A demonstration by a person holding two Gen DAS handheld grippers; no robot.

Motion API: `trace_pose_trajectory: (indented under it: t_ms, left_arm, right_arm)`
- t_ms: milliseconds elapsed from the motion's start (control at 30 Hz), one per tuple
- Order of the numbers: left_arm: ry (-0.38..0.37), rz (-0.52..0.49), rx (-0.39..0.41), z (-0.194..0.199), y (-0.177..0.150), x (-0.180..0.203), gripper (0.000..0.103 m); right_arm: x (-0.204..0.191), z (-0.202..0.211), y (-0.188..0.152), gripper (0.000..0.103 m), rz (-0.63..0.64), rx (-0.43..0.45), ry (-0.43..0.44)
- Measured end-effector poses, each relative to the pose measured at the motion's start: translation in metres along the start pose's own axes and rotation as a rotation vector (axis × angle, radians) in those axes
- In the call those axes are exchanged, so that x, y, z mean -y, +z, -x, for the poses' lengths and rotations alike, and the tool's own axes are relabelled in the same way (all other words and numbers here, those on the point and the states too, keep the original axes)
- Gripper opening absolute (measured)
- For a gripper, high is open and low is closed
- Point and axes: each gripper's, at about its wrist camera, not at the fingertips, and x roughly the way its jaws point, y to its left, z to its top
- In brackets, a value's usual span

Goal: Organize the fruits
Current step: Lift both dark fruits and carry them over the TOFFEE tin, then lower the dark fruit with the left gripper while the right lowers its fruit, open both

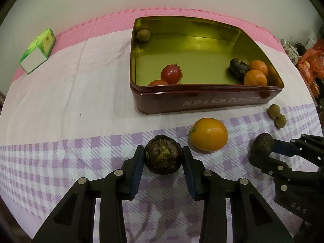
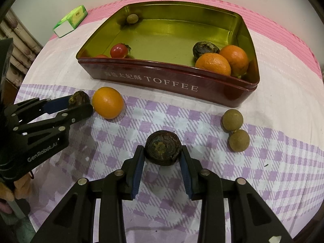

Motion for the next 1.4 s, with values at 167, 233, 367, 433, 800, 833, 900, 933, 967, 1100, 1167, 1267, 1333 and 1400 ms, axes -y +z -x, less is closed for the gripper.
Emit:
trace_pose_trajectory:
  t_ms: [167, 233, 367, 433, 800, 833, 900, 933, 967, 1100, 1167, 1267, 1333, 1400]
  left_arm:
    - [-0.025, -0.009, 0.033, 0.018, 0.003, 0.003, 0.038]
    - [-0.039, -0.019, 0.061, 0.031, 0.006, 0.004, 0.038]
    - [-0.059, -0.013, 0.121, 0.050, 0.018, 0.001, 0.038]
    - [-0.062, -0.002, 0.148, 0.055, 0.029, -0.002, 0.038]
    - [-0.007, 0.015, 0.095, 0.020, 0.081, 0.000, 0.038]
    - [-0.002, 0.013, 0.091, 0.018, 0.081, 0.001, 0.038]
    - [0.004, 0.013, 0.082, 0.012, 0.084, 0.002, 0.038]
    - [0.004, 0.015, 0.075, 0.008, 0.086, 0.004, 0.038]
    - [0.003, 0.016, 0.068, 0.005, 0.087, 0.004, 0.038]
    - [0.016, -0.002, 0.054, -0.005, 0.089, 0.009, 0.038]
    - [0.019, 0.001, 0.045, -0.008, 0.089, 0.009, 0.038]
    - [0.019, 0.011, 0.031, -0.012, 0.088, 0.008, 0.038]
    - [0.021, 0.014, 0.023, -0.015, 0.087, 0.008, 0.038]
    - [0.025, 0.013, 0.019, -0.017, 0.087, 0.009, 0.038]
  right_arm:
    - [0.000, 0.016, 0.003, 0.032, 0.002, 0.032, 0.014]
    - [0.001, 0.028, 0.005, 0.032, 0.005, 0.057, 0.023]
    - [0.006, 0.050, 0.014, 0.032, 0.008, 0.110, 0.030]
    - [0.009, 0.059, 0.023, 0.032, 0.015, 0.142, 0.022]
    - [0.038, 0.045, 0.082, 0.032, 0.003, 0.138, -0.021]
    - [0.041, 0.039, 0.087, 0.032, 0.002, 0.123, -0.016]
    - [0.043, 0.034, 0.092, 0.032, -0.002, 0.110, -0.012]
    - [0.044, 0.031, 0.093, 0.032, -0.002, 0.105, -0.014]
    - [0.044, 0.028, 0.095, 0.032, 0.000, 0.103, -0.013]
    - [0.042, 0.022, 0.098, 0.032, 0.007, 0.097, -0.001]
    - [0.041, 0.018, 0.100, 0.032, 0.010, 0.093, -0.001]
    - [0.039, 0.015, 0.101, 0.033, 0.023, 0.094, -0.007]
    - [0.038, 0.014, 0.101, 0.033, 0.032, 0.094, -0.011]
    - [0.038, 0.014, 0.102, 0.034, 0.030, 0.092, -0.008]
